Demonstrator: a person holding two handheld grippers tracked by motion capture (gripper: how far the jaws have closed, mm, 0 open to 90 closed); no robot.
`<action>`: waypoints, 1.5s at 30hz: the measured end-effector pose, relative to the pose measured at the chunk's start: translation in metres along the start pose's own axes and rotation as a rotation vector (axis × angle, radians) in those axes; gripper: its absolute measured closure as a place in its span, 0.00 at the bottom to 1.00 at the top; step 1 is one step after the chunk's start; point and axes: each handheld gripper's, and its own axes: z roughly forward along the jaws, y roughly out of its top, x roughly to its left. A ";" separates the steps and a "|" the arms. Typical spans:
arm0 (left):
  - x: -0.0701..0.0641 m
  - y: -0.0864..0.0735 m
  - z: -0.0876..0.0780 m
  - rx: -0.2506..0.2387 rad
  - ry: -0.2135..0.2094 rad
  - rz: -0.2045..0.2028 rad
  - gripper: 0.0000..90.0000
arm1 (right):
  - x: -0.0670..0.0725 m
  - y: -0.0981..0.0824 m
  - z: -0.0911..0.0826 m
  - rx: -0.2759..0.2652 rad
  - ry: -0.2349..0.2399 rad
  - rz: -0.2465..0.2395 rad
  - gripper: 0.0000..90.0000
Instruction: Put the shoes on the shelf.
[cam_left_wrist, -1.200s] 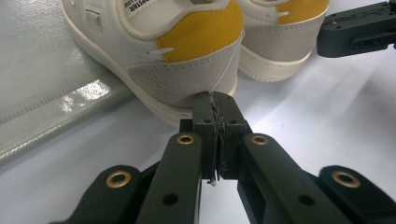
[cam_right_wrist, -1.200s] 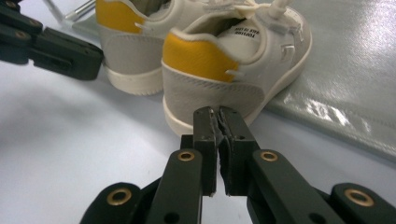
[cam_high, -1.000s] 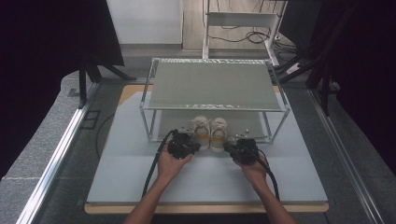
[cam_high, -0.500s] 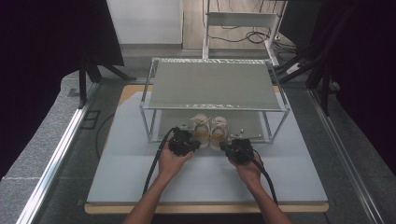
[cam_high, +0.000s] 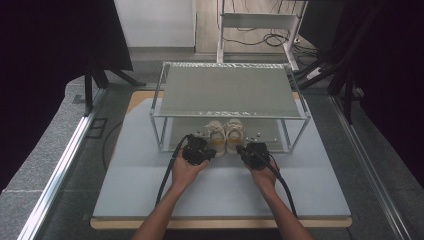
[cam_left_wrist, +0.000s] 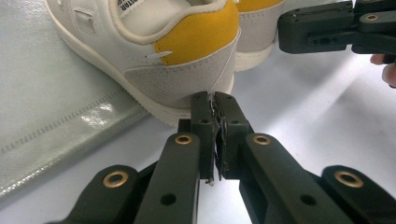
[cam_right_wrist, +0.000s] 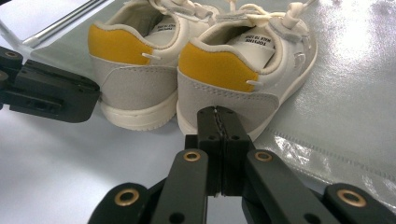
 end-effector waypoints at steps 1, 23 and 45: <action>0.001 0.001 0.001 -0.003 0.010 -0.001 0.96 | 0.000 0.000 0.000 0.002 0.000 0.001 0.99; 0.010 0.013 0.015 -0.006 0.013 -0.007 0.95 | -0.010 0.003 0.011 -0.014 -0.018 0.042 0.99; 0.009 0.014 0.019 -0.001 0.015 0.003 0.90 | -0.013 0.002 0.014 -0.023 0.002 0.051 0.97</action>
